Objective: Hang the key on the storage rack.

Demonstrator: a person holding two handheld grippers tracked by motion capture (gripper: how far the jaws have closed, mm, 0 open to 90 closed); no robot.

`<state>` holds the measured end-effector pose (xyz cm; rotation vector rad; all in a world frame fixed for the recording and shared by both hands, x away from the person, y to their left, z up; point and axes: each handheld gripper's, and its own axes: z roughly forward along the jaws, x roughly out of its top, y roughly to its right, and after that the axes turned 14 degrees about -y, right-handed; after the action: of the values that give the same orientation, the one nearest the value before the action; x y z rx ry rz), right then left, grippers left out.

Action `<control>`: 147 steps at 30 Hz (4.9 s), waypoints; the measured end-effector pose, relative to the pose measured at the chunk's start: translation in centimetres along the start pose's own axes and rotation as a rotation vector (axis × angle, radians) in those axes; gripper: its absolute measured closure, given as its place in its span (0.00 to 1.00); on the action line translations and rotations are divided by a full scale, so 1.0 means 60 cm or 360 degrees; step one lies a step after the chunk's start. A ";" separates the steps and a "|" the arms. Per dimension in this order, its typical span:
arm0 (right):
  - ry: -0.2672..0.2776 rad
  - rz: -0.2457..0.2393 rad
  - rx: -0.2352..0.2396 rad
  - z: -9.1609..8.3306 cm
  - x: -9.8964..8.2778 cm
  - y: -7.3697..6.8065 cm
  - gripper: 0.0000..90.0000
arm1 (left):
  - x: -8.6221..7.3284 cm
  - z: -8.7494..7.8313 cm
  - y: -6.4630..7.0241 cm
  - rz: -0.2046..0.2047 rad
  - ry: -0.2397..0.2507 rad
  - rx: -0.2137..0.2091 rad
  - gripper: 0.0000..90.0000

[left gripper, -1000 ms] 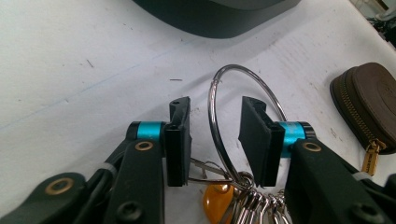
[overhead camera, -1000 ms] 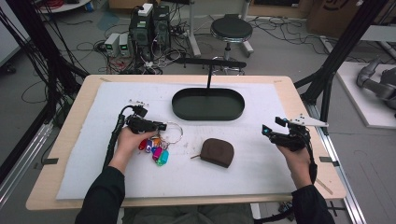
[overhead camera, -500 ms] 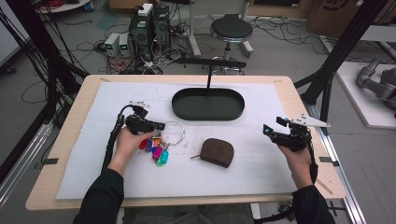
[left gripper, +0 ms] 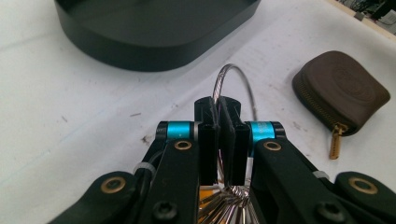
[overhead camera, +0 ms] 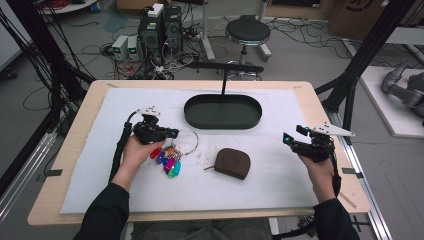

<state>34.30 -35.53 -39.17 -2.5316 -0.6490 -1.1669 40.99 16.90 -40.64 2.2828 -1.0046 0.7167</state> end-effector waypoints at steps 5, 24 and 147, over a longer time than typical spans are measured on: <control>-0.0020 -0.0004 0.0001 0.004 0.001 -0.002 0.37 | 0.004 -0.019 0.015 0.0065 0.0048 0.0023 0.96; -0.0023 0.0010 -0.0007 0.001 -0.001 -0.001 0.37 | 0.031 -0.072 0.065 0.0261 0.0156 0.0043 0.96; 0.0035 0.0022 0.0001 -0.009 -0.006 0.012 0.38 | 0.130 -0.099 0.023 0.0136 0.0525 0.0532 0.33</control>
<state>34.09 -36.46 -39.15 -2.5150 -0.6254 -1.1874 42.97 16.20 -31.00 2.2948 -0.8802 1.3338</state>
